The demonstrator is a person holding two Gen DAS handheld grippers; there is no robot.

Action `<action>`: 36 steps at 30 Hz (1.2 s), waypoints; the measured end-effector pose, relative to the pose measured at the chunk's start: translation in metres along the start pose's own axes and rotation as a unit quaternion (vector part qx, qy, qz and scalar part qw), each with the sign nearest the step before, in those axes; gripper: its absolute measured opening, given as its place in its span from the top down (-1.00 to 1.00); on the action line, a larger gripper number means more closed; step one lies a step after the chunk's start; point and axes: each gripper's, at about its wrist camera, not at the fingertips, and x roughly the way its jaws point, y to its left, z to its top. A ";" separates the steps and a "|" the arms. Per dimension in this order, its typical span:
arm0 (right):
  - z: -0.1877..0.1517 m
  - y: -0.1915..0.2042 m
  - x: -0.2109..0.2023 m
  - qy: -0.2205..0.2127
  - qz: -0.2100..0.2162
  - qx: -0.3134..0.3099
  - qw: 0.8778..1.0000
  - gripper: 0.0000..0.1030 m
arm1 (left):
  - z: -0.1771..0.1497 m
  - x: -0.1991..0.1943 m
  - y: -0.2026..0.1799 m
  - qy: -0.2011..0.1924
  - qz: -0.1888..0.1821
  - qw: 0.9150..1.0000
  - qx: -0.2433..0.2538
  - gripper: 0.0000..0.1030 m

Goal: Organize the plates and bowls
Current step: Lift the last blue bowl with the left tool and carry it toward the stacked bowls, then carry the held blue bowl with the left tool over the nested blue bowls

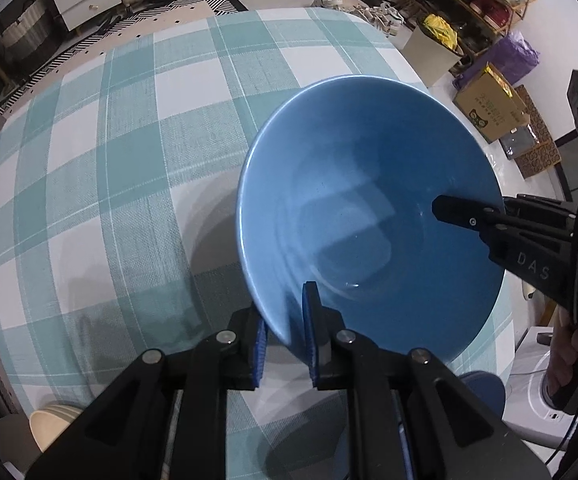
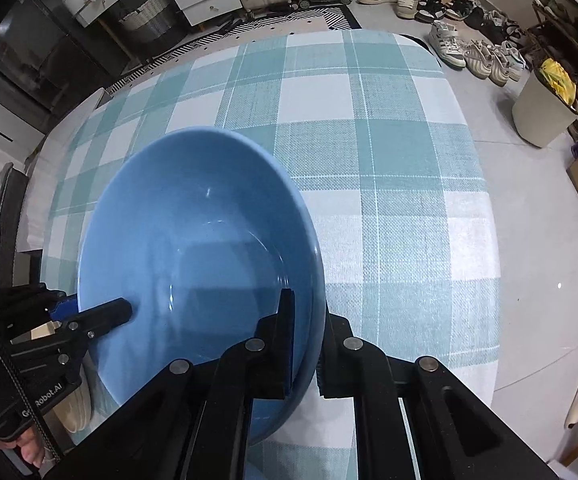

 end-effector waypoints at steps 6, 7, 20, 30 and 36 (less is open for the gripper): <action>-0.016 -0.001 0.002 0.013 0.008 -0.013 1.000 0.84 | -0.016 0.002 -0.006 -0.008 0.006 1.000 0.007 0.72; -0.019 0.000 0.004 0.017 0.008 -0.017 1.000 0.84 | -0.018 0.003 -0.006 -0.009 0.007 1.000 0.006 0.72; -0.023 -0.005 0.008 0.016 0.021 -0.012 1.000 0.84 | -0.019 0.016 -0.007 0.000 0.010 1.000 0.010 0.70; -0.015 -0.005 -0.012 -0.015 0.025 -0.002 1.000 0.86 | -0.014 0.011 -0.002 0.013 -0.001 1.000 -0.002 0.67; -0.019 -0.004 0.002 0.002 0.029 -0.004 1.000 0.85 | -0.017 0.023 0.002 0.023 -0.010 1.000 -0.010 0.65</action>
